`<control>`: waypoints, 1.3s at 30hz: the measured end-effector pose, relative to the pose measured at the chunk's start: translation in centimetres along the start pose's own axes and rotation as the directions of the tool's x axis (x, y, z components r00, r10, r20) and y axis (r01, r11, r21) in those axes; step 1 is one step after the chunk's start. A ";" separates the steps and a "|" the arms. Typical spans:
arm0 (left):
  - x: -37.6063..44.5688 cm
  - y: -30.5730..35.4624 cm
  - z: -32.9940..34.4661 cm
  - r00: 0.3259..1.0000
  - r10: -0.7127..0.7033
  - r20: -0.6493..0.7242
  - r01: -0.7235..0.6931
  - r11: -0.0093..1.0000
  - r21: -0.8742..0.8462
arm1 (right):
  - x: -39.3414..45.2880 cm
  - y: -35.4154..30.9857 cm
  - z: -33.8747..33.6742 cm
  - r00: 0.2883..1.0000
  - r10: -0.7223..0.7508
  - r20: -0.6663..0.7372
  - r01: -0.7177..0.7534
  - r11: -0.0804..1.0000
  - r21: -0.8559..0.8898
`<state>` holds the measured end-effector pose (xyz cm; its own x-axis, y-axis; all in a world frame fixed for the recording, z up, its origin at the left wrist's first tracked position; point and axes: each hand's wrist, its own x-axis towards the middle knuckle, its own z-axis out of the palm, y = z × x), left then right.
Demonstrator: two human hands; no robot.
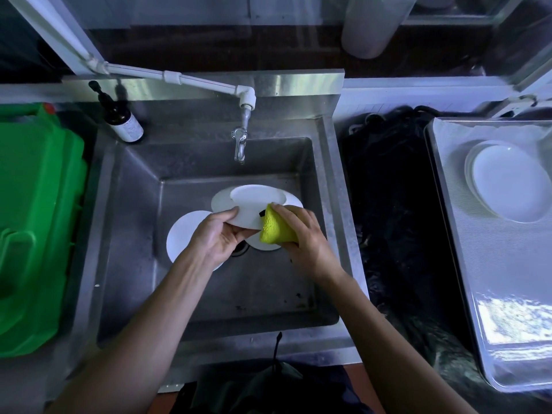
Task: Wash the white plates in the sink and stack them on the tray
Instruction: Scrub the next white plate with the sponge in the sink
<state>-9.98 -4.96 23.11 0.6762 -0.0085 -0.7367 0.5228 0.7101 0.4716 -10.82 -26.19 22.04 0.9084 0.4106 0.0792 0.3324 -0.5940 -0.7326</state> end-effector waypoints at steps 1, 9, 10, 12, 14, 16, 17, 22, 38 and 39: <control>-0.1 -0.1 -0.1 1.000 -0.002 -0.007 0.002 1.000 0.002 | 0.1 -0.1 0.1 0.999 0.030 0.024 -0.031 0.999 0.040; -0.5 -0.9 -0.8 0.999 0.047 -0.004 -0.047 0.996 0.077 | 0.9 -1.3 0.4 0.941 0.332 0.064 -0.333 0.877 0.345; -0.6 -1.1 -0.9 0.999 0.050 0.002 -0.050 0.995 0.084 | 1.1 -1.5 0.5 0.934 0.356 0.037 -0.345 0.868 0.357; -0.8 -1.7 -0.8 0.998 0.059 0.003 -0.059 0.994 0.088 | 1.6 -1.9 0.8 0.943 0.333 -0.013 -0.314 0.903 0.293; -0.8 -2.0 -0.8 0.997 0.074 -0.001 -0.074 0.993 0.092 | 1.9 -2.0 1.3 0.961 0.271 -0.052 -0.251 0.938 0.240; -0.9 -2.2 -0.9 0.996 0.092 0.012 -0.093 0.992 0.084 | 2.0 -2.1 1.8 0.956 0.269 -0.116 -0.236 0.942 0.238; -0.9 -2.2 -0.9 0.995 0.101 0.024 -0.102 0.992 0.075 | 1.9 -2.1 2.1 0.949 0.276 -0.153 -0.237 0.943 0.233; -0.9 -2.2 -0.6 0.991 0.128 0.039 -0.130 0.990 0.048 | 0.8 -2.7 3.8 0.943 0.182 -0.278 -0.160 0.982 0.101; -1.8 -2.3 -1.6 0.982 0.158 0.108 -0.159 0.987 0.002 | 1.2 -1.8 2.6 0.913 0.339 -0.226 -0.299 0.934 0.193; -1.8 -2.2 -1.9 0.981 0.158 0.117 -0.160 0.987 0.013 | 1.6 -1.4 2.3 0.898 0.376 -0.230 -0.325 0.917 0.231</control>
<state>-13.33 -5.22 22.48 0.8062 0.0212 -0.5913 0.4144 0.6930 0.5899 -10.41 -23.13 21.65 0.9987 -0.0138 -0.0489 -0.0490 -0.5183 -0.8538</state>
